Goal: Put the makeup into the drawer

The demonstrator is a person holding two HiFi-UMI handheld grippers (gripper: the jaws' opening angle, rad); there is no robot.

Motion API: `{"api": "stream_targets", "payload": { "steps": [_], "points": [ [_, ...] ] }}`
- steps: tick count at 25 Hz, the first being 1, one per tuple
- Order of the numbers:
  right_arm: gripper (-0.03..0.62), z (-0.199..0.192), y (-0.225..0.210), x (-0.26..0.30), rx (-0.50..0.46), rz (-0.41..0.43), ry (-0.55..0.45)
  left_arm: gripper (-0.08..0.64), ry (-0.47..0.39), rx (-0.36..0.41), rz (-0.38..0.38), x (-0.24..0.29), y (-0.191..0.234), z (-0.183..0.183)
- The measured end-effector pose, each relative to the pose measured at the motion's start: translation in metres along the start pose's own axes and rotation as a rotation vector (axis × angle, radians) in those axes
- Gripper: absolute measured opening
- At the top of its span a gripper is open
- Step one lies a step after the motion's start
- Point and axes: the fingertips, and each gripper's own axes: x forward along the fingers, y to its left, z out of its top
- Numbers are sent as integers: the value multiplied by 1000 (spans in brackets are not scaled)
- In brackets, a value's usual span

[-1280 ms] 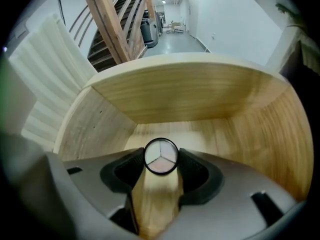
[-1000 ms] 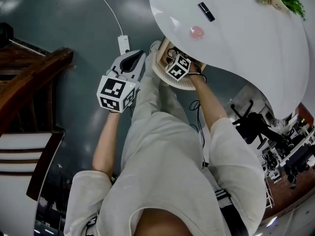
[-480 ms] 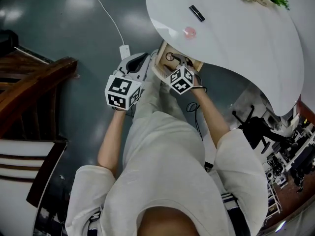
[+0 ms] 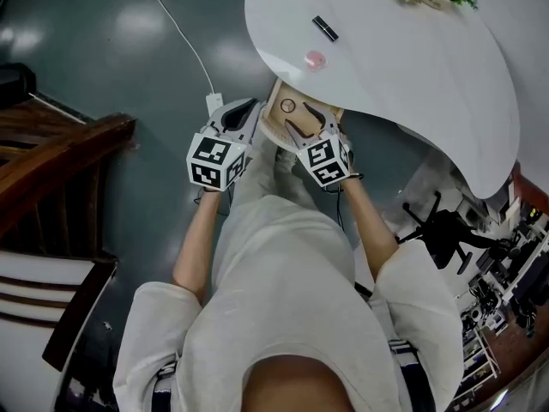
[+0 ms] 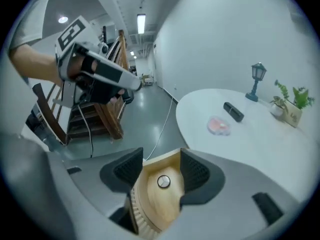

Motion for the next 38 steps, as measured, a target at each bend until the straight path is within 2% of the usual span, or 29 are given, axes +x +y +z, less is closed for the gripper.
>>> {"api": "stream_targets", "payload": {
  "steps": [3,7,15,21,25,28,32,35,38],
  "points": [
    [232,13,-14,-17,45,-45,-46,17,-7,4,-4,0,-8,2],
    [242,28,-37,-27,52,-94,-79,17,-16,11,-10,0,-17,6],
    [287,49,-99,-7,72,-158,-39,17,-32,12,-8,-3,-17,13],
    [307,47,-120,22,75,-142,59,17,-32,8,0,-6,-7,16],
    [296,47,-122,34,87,-127,90,17,-32,4,6,-8,1,18],
    [277,46,-119,36,113,-98,97,17,-33,3,7,-8,4,19],
    [234,47,-124,35,117,-112,82,17,-34,1,2,-5,4,21],
    [229,52,-127,37,111,-122,52,15,-36,0,-1,-4,2,20],
    [229,46,-126,33,112,-118,68,15,-37,2,-3,-4,-2,20]
  ]
}}
